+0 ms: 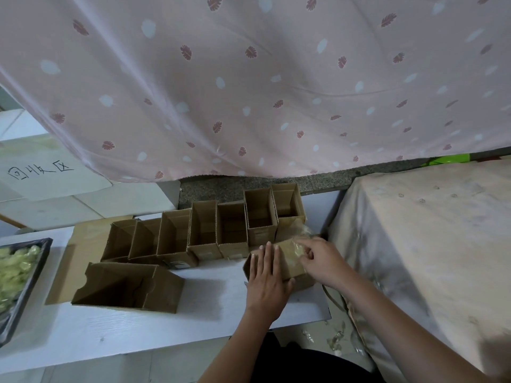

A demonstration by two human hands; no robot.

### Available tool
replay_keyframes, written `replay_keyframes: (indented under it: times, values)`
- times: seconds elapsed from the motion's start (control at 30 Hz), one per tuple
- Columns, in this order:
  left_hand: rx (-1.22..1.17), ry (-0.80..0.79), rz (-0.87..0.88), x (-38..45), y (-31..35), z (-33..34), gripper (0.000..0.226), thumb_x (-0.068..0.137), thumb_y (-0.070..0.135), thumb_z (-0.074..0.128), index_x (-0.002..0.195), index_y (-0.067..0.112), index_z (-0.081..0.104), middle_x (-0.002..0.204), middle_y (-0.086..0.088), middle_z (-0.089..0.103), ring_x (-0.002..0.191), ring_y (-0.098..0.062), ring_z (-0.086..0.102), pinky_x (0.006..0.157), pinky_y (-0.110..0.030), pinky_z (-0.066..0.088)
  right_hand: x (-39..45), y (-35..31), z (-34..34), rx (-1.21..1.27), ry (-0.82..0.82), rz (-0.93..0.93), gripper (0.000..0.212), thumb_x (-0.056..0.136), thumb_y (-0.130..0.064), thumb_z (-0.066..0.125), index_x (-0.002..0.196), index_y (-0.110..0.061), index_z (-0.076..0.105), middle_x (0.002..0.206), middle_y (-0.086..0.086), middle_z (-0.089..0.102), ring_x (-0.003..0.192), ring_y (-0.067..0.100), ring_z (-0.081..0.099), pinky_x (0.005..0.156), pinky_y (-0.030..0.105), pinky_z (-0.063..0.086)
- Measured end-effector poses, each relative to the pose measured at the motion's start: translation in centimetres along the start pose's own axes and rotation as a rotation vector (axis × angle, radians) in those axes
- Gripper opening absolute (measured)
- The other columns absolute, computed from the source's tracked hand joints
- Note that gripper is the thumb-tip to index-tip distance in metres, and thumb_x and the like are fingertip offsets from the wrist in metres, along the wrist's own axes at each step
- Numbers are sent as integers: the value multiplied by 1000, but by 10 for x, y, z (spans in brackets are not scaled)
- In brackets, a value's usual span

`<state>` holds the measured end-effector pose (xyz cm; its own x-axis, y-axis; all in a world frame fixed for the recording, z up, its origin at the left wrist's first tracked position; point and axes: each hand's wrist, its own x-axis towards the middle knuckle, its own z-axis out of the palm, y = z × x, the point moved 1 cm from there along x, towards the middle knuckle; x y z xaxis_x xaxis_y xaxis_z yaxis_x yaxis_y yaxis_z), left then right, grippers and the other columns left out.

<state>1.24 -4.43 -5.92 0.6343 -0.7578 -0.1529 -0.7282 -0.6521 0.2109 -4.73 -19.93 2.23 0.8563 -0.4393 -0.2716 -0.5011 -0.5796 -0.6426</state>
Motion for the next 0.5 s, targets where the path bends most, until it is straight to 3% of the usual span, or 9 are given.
replay_keyframes:
  times: [0.1,0.23,0.37,0.5]
  values:
    - [54,-9,10,-1,1,3,80,101,61,18,158,17,-16,164,-11,-24,150,-28,-25,123,-46,-14,-1,3,-1,-22,16,48,26,88,-19,71,114,-21,67,105,-2,56,84,12,58,77,20,46]
    - [56,4,13,1,-3,7,78,100,63,12,158,18,-15,164,-11,-24,151,-28,-24,124,-47,-10,-1,6,-1,-24,49,72,28,80,-30,82,92,-23,58,113,-6,44,101,13,52,90,26,46]
    - [84,3,44,6,-12,8,78,99,64,12,159,20,-13,165,-10,-21,150,-26,-26,124,-47,-7,1,8,-3,12,89,79,34,80,-31,82,81,-27,48,92,-10,58,81,5,57,64,22,46]
    - [95,-6,88,8,-19,5,78,100,65,13,159,23,-15,165,-8,-22,150,-24,-27,124,-46,-8,1,9,-5,40,103,56,34,89,-21,71,94,-30,38,88,-2,59,76,13,63,62,33,54]
